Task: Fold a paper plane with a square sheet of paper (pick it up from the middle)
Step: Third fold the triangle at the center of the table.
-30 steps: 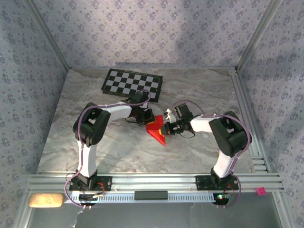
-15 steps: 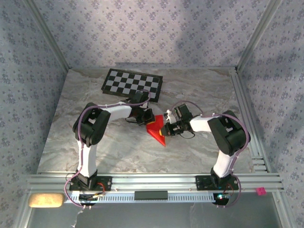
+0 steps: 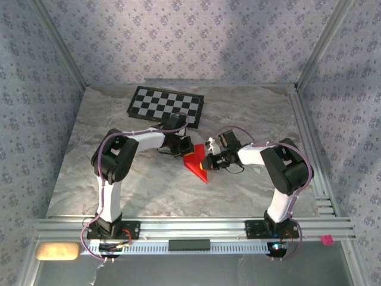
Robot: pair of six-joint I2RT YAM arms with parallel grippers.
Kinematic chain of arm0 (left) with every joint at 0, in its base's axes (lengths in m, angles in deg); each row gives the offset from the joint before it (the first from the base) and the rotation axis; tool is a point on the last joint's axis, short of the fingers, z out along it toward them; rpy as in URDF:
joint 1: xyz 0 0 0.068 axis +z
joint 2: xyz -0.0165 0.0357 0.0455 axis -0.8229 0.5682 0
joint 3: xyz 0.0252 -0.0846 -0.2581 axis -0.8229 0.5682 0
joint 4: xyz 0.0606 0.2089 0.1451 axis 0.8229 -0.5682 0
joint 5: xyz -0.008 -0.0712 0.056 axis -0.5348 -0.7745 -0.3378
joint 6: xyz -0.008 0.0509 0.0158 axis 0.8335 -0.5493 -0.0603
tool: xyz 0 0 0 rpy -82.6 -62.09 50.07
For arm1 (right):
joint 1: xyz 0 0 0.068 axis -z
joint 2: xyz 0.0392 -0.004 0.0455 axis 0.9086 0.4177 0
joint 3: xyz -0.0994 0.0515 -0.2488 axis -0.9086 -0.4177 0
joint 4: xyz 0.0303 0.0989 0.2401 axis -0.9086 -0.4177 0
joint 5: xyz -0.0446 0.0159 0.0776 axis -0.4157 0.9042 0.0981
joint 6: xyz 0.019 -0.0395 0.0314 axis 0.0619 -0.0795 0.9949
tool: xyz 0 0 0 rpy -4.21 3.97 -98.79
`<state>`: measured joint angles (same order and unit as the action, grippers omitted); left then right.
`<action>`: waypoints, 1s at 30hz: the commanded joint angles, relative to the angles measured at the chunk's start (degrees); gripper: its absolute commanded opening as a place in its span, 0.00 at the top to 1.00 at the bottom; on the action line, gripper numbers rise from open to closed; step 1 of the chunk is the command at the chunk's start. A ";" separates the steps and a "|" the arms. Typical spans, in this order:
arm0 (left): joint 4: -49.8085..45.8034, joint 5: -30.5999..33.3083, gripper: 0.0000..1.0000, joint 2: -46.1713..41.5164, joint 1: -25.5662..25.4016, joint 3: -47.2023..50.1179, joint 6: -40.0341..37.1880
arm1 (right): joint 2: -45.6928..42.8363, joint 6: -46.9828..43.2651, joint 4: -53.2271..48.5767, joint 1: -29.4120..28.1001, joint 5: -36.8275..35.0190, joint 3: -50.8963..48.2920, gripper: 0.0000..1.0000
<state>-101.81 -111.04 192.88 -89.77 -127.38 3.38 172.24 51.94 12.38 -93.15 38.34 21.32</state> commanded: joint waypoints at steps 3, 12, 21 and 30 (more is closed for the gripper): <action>-2.22 1.33 0.88 2.30 0.20 -0.17 -0.37 | -0.69 -0.96 -1.74 0.17 -0.86 0.90 1.00; -2.30 1.30 0.88 2.15 0.18 -0.34 -0.42 | 0.01 -0.82 -1.33 0.11 -1.74 -0.43 1.00; -2.06 1.07 0.85 1.31 0.20 -1.27 -1.14 | 0.30 -1.01 -1.19 0.08 -2.46 -1.19 1.00; -3.25 2.91 0.73 -3.37 0.18 -3.22 -2.80 | 0.57 -0.24 0.16 0.10 -2.33 -2.07 1.00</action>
<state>-103.04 -109.92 192.64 -89.77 -129.13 1.70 172.24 51.97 13.54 -93.15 38.12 20.73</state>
